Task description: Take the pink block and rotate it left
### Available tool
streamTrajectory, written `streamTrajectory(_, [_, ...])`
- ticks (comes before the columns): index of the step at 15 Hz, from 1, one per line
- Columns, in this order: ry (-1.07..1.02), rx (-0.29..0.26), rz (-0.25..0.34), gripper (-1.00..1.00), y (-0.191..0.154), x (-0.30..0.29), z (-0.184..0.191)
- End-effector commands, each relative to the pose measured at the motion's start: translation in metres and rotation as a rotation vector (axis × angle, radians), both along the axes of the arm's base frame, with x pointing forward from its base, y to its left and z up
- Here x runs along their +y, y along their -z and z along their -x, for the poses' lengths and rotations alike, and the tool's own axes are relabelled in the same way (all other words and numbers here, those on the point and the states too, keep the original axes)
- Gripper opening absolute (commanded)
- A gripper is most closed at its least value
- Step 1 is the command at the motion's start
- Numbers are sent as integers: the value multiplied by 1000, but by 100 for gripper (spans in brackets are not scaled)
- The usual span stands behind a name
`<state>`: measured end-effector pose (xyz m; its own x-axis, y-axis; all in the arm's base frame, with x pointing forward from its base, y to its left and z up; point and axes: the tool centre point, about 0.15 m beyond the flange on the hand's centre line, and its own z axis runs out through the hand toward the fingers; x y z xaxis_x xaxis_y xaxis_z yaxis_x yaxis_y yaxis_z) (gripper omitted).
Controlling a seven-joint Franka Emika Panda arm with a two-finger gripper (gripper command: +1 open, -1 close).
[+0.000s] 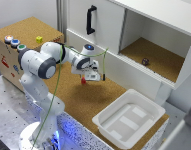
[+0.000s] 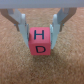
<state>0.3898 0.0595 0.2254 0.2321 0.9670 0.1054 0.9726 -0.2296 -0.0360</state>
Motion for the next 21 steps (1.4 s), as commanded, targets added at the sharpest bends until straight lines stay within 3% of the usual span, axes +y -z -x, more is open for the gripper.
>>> streamTrajectory(1, [-356, -101, 141, -100, 8, 21, 14])
streamTrajectory(3, [-376, -134, 159, -100, 11, 25, 9])
streamTrajectory(4, [-382, -131, 172, 100, 11, 26, 9])
streamTrajectory(6, [-394, -154, 188, 100, 5, 24, 13])
streamTrajectory(11, [-162, -87, 129, 100, -40, 26, 22])
streamTrajectory(13, [22, -41, 103, 100, -51, 30, 33])
streamTrajectory(15, [236, 29, 41, 100, -60, 37, 51])
streamTrajectory(18, [543, 96, 38, 100, -72, 52, 64])
streamTrajectory(21, [875, 79, -10, 100, -80, 75, 66])
